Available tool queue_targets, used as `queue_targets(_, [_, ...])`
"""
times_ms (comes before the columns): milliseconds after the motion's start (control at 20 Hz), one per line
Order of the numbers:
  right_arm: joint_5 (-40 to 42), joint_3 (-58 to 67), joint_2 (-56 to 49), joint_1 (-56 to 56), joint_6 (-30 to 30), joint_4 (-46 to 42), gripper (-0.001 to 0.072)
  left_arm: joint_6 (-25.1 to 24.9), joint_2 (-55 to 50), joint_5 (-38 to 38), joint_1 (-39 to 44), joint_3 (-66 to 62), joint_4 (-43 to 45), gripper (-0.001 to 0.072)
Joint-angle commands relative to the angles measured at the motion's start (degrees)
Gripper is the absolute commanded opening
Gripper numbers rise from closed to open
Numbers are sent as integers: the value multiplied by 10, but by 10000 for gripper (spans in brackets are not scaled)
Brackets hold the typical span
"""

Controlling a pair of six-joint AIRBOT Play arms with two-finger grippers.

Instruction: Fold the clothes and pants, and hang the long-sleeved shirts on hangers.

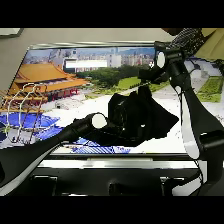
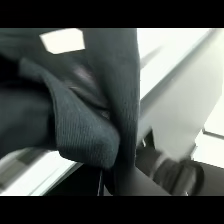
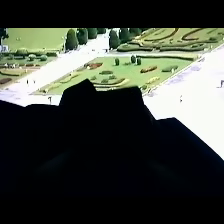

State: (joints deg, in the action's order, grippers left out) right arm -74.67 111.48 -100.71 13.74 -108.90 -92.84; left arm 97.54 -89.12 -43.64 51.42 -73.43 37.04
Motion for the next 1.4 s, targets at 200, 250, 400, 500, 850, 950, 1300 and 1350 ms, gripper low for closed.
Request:
queue_targets(200, [-91, 0, 76, -15, 18, -64, 507, 0, -9, 11, -24, 0, 0, 342])
queue_targets(250, [-111, 0, 101, -30, 18, -64, 507, 0, -9, 10, -28, 0, 0, 342])
queue_targets(400, [-196, -2, 166, -90, 18, -61, 508, -1, -8, 0, -50, -1, 1, 486])
queue_targets(500, [-233, -31, 215, -128, 18, -45, 509, -2, -5, -22, -86, -1, 14, 653])
queue_targets(850, [-141, -533, 497, -151, -104, 143, 564, -122, 13, -89, -259, -13, 46, 663])
queue_targets(950, [-54, -685, 572, -150, -167, 241, 564, -150, 13, -94, -290, -19, 46, 662])
queue_targets(1300, [102, -890, 641, -150, -236, 313, 559, -192, 13, -95, -323, -21, 48, 662])
queue_targets(1350, [115, -890, 641, -150, -240, 318, 557, -199, 13, -95, -323, -21, 48, 662])
